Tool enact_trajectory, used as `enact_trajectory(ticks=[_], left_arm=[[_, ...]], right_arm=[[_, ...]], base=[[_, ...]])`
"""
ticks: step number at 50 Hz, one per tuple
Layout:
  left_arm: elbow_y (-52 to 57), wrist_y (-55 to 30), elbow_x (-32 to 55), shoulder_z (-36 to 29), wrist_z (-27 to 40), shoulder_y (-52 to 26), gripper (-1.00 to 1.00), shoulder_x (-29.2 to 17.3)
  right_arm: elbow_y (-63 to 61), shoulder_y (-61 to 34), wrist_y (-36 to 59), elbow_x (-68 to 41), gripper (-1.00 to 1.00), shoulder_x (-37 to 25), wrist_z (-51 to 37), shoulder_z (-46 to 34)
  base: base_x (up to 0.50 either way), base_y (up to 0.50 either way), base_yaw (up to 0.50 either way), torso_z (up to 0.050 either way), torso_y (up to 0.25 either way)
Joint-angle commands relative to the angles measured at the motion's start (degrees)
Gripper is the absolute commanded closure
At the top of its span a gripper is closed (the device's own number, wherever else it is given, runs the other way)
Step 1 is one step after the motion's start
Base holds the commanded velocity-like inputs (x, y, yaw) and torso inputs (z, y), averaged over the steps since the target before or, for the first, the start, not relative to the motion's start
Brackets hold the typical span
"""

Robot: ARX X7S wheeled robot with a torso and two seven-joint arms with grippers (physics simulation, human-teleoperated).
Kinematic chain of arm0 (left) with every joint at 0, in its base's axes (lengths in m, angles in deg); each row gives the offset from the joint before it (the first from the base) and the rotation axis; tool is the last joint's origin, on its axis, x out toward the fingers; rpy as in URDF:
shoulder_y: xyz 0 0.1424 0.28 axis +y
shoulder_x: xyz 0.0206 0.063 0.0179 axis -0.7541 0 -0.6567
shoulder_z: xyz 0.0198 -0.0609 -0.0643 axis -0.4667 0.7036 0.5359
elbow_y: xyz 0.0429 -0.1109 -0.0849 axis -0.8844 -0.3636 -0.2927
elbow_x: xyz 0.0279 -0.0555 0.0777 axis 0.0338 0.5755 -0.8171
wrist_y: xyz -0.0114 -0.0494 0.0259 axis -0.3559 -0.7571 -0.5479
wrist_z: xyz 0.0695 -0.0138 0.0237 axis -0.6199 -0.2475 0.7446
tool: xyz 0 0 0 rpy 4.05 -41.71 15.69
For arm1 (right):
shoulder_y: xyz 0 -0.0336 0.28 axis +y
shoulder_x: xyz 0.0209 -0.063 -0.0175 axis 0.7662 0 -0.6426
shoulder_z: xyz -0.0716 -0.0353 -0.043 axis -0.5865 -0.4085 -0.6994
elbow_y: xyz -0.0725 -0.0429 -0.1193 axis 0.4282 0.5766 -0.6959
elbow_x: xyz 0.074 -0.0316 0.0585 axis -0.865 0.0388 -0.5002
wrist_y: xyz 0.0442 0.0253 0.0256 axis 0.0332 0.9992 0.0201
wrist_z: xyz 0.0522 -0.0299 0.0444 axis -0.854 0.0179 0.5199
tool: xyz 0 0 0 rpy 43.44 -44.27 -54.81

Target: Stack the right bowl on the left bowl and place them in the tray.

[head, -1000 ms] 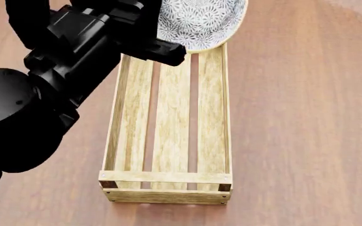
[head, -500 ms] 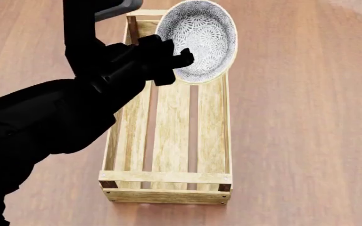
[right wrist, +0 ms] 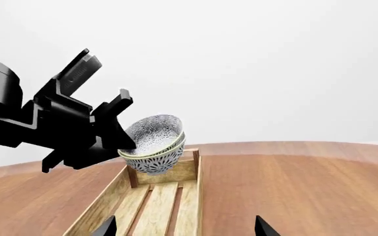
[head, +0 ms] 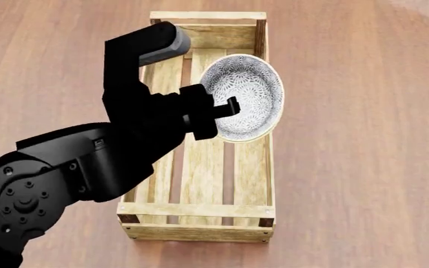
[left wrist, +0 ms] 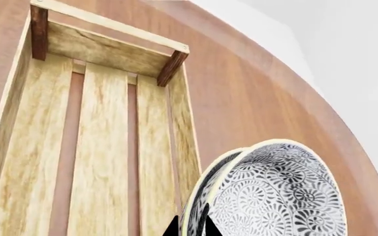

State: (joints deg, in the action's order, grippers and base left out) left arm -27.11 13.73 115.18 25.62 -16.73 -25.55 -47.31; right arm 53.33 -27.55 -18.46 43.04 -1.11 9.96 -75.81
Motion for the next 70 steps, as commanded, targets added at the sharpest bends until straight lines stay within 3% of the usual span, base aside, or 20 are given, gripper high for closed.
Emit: enact_trajectory(ticks=[1,21,34,47,70], left_arm=[[-5.87,4.05,1.41,0.97,-1.97,-1.13,1.00,1.79],[-16.15,9.99,3.14,-5.65,-5.65,-2.99,1.00,2.07],[-21.65,14.76,8.88,-14.18,-8.69,-5.13,1.00,2.41],[-28.82,22.35,21.96,-31.49,-12.22,-8.54,1.00,2.53],[-28.92,31.19,39.38,-54.06,-16.03,-11.91,1.00,2.58]], right_arm=[[0.83,0.07,-0.51,1.20,-1.00,1.22,1.47,1.24],[1.96,-0.36,-0.77,0.54,-1.00,1.40,1.90,1.04],[2.27,-0.75,-0.54,-0.01,-1.00,1.29,2.16,1.04],[3.40,-1.37,-0.77,-0.49,-1.00,1.56,2.62,0.85],[4.91,-1.30,-2.12,-1.41,-1.00,1.60,2.82,1.30]], base=[[0.00,0.00,0.00,0.000,0.000],[0.00,0.00,0.00,0.001,0.001],[0.00,0.00,0.00,0.000,0.001],[0.00,0.00,0.00,0.001,0.001],[0.00,0.00,0.00,0.000,0.001]])
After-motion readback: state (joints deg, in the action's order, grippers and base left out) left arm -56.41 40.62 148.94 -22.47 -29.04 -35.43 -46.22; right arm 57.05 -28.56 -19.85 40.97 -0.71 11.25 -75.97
